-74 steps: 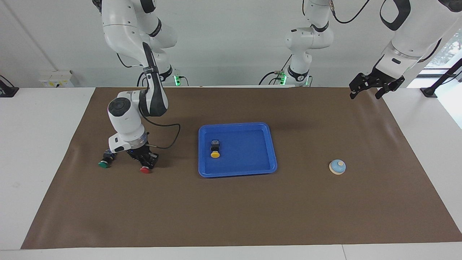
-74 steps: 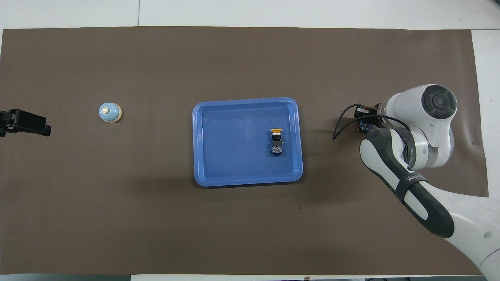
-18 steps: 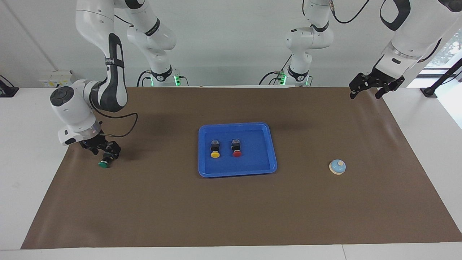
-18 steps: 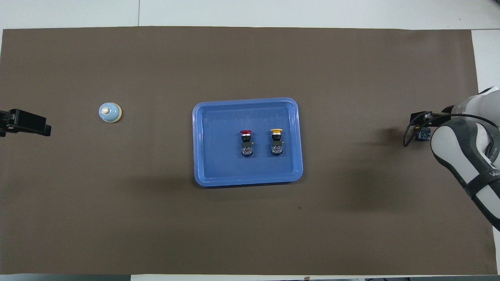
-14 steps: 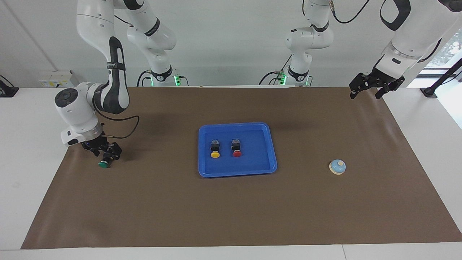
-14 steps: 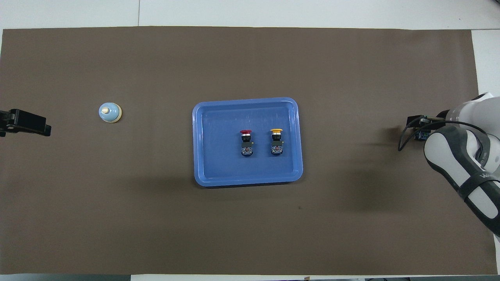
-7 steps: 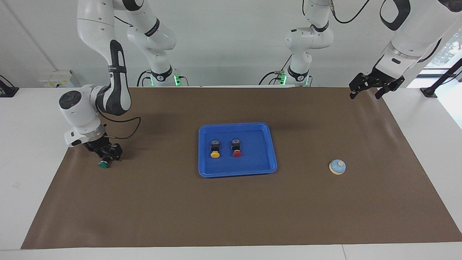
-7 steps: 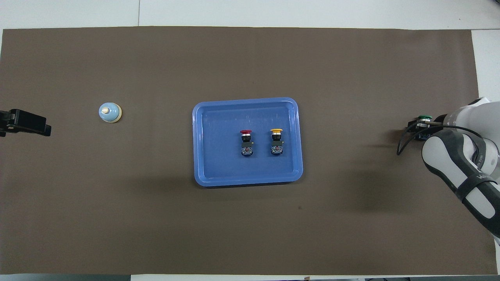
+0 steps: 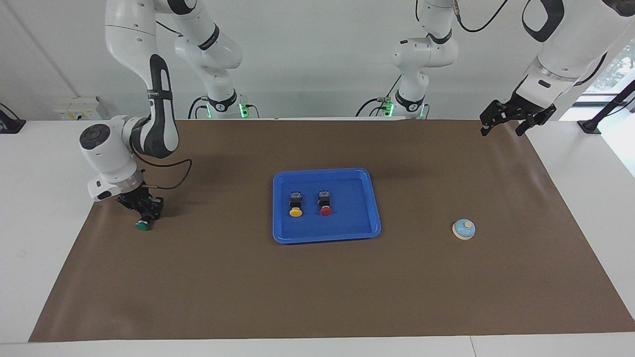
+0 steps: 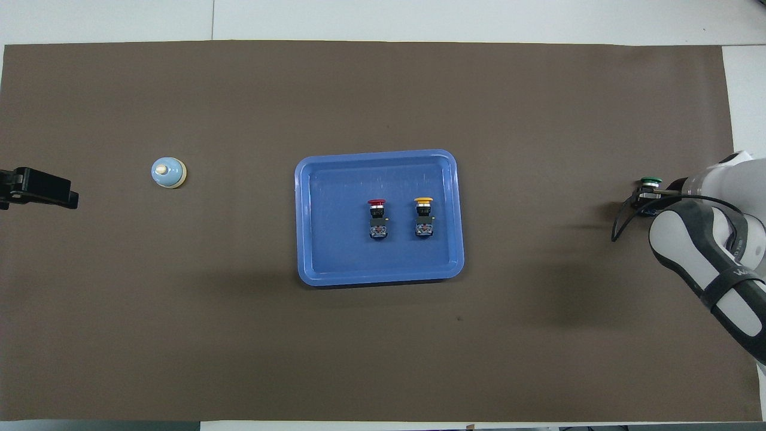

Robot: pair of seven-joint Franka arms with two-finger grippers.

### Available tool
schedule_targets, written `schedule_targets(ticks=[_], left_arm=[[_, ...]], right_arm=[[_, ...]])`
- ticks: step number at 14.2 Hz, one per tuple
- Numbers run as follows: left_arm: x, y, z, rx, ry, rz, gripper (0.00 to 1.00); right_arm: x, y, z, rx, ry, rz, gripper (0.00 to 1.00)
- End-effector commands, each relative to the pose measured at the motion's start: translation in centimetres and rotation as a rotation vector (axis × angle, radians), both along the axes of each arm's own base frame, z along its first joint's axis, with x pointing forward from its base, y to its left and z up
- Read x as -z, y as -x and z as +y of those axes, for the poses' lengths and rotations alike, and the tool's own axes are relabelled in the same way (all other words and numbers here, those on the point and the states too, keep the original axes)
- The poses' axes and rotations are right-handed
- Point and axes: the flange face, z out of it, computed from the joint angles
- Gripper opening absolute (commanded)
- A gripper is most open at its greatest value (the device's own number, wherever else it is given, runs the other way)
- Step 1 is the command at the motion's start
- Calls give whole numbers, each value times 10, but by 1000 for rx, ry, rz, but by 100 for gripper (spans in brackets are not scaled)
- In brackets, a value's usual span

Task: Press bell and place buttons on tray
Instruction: 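Move the right gripper to the green-capped button and grasp it, then place the green button in the tray beside the red one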

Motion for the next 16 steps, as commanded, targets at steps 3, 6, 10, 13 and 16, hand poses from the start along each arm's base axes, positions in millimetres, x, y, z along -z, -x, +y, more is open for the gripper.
schedule_targets(ticks=[3, 6, 10, 13, 16], left_arm=[[-2, 5, 3, 7, -10, 4, 100], [-3, 6, 3, 7, -10, 3, 100], [-3, 6, 2, 9, -10, 3, 100], [-2, 5, 3, 7, -10, 4, 100], [-3, 6, 3, 7, -10, 3, 100]], right_arm=[[-55, -28, 66, -88, -14, 47, 0], [-104, -56, 157, -42, -26, 77, 0], [-140, -64, 303, -63, -39, 43, 0], [-146, -42, 416, -53, -49, 43, 0], [-133, -21, 501, -43, -56, 45, 0]])
